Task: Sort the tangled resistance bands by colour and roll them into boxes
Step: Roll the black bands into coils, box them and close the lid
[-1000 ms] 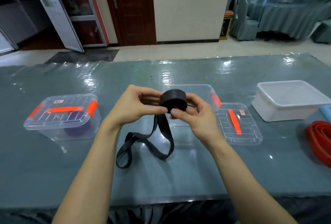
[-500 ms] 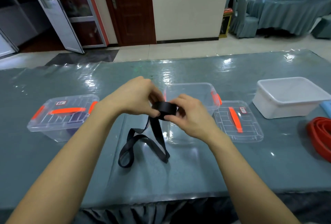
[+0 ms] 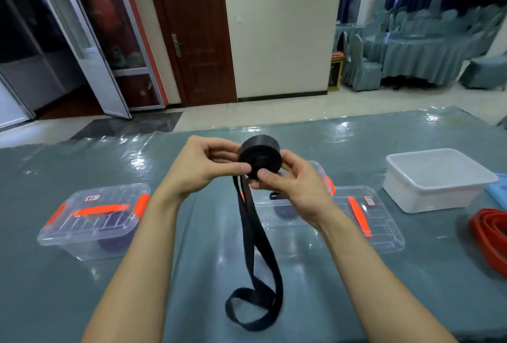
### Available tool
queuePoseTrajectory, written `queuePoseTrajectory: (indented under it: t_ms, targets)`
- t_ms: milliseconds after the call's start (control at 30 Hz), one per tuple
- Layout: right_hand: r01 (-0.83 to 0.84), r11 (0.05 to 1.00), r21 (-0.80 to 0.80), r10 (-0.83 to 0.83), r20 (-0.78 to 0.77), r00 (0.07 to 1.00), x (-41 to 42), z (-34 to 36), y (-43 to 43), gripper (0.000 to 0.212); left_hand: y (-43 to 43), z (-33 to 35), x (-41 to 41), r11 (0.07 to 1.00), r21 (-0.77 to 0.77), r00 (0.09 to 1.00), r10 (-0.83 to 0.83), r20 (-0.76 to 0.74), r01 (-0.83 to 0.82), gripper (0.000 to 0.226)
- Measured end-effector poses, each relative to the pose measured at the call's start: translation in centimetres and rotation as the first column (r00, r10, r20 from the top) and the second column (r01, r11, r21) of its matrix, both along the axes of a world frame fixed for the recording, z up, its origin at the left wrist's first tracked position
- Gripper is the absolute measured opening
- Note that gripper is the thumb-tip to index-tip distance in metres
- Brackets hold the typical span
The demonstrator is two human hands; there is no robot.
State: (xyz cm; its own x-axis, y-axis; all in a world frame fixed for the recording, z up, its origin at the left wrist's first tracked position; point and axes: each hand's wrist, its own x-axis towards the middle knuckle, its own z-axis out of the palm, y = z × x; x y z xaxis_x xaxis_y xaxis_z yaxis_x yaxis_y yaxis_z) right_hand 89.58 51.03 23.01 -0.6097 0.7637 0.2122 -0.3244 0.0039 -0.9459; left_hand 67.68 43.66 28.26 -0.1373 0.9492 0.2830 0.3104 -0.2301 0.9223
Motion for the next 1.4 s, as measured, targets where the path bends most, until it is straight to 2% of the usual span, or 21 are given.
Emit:
queuePoseTrajectory:
  t_ms: [67,133,200,267,400,467,533,567,600,633,700,733,867,1033,1200,1267,1300,1400]
  targets:
    - [0.022,0.98,0.197,-0.072,0.249,0.966,0.8,0.6,0.5,0.044,0.0,0.6,-0.7,0.998,-0.062,0.991,-0.017,-0.13,0.009,0.036]
    - [0.049,0.925,0.378,-0.207,0.392,0.896,1.2,1.7,1.1,0.051,0.3,1.5,-1.2,0.993,-0.118,0.94,-0.033,-0.341,-0.008,0.033]
    - [-0.004,0.858,0.513,-0.266,0.451,0.852,1.0,3.0,1.7,0.044,0.6,2.9,-1.0,0.989,-0.144,0.812,-0.046,-0.582,-0.047,0.028]
    - [-0.109,0.771,0.627,-0.31,0.519,0.796,0.4,4.3,2.1,0.035,0.7,4.7,-0.4,0.985,-0.152,0.653,-0.06,-0.755,-0.084,0.024]
    - [-0.18,0.641,0.746,-0.38,0.512,0.77,-1.0,6.0,2.4,0.031,0.9,8.7,0.4,0.983,-0.149,0.488,-0.08,-0.869,-0.106,0.023]
    - [-0.221,0.597,0.771,-0.382,0.516,0.767,-1.6,7.3,2.5,0.04,1.2,10.7,0.7,0.984,-0.148,0.401,-0.097,-0.911,-0.1,0.024]
    - [-0.242,0.533,0.811,-0.409,0.497,0.765,-2.1,9.2,2.8,0.042,1.5,12.6,1.0,0.986,-0.137,0.35,-0.096,-0.932,-0.094,0.026]
    - [-0.225,0.497,0.838,-0.436,0.465,0.77,-2.2,10.2,3.1,0.039,1.6,13.4,0.8,0.988,-0.119,0.364,-0.078,-0.928,-0.094,0.027]
    - [-0.192,0.484,0.853,-0.445,0.43,0.785,-2.3,11.3,3.5,0.037,1.6,14.2,0.4,0.992,-0.092,0.43,-0.045,-0.902,-0.088,0.028]
    - [-0.14,0.522,0.841,-0.415,0.394,0.82,-2.2,12.3,4.0,0.036,1.4,14.7,-0.2,0.995,-0.061,0.542,-0.011,-0.84,-0.075,0.03]
    - [-0.047,0.676,0.735,-0.283,0.318,0.905,-1.9,14.1,5.0,0.034,0.8,15.1,-1.8,1.0,0.007,0.781,0.026,-0.624,-0.028,0.039]
    - [-0.024,0.74,0.673,-0.219,0.275,0.936,-1.7,14.9,5.4,0.033,0.5,15.0,-2.4,0.999,0.048,0.849,0.032,-0.528,-0.008,0.043]
    - [-0.015,0.862,0.507,-0.058,0.127,0.99,-1.7,16.3,6.2,0.034,0.7,13.8,-2.9,0.99,0.14,0.971,0.022,-0.24,0.012,0.048]
    - [-0.064,0.935,0.349,0.067,0.004,0.998,-2.2,15.1,6.1,0.044,0.9,13.8,-2.3,0.975,0.218,0.972,0.091,-0.217,-0.042,0.039]
    - [-0.085,0.963,0.256,0.1,-0.045,0.994,-2.7,12.9,6.4,0.044,0.8,13.8,-2.0,0.989,0.139,0.972,0.072,-0.224,-0.041,0.04]
    - [-0.111,0.949,0.295,0.106,0.034,0.994,-2.4,12.3,6.6,0.045,0.9,13.5,-2.1,0.992,0.108,0.949,0.099,-0.3,-0.069,0.045]
    - [-0.119,0.923,0.367,0.074,0.135,0.988,-2.1,12.3,6.8,0.05,1.0,13.4,-2.1,0.993,0.084,0.921,0.103,-0.376,-0.077,0.045]
    - [-0.155,0.76,0.631,-0.173,0.426,0.888,-1.5,13.0,7.6,0.062,1.7,13.3,-1.6,0.995,-0.035,0.764,0.048,-0.643,-0.091,0.031]
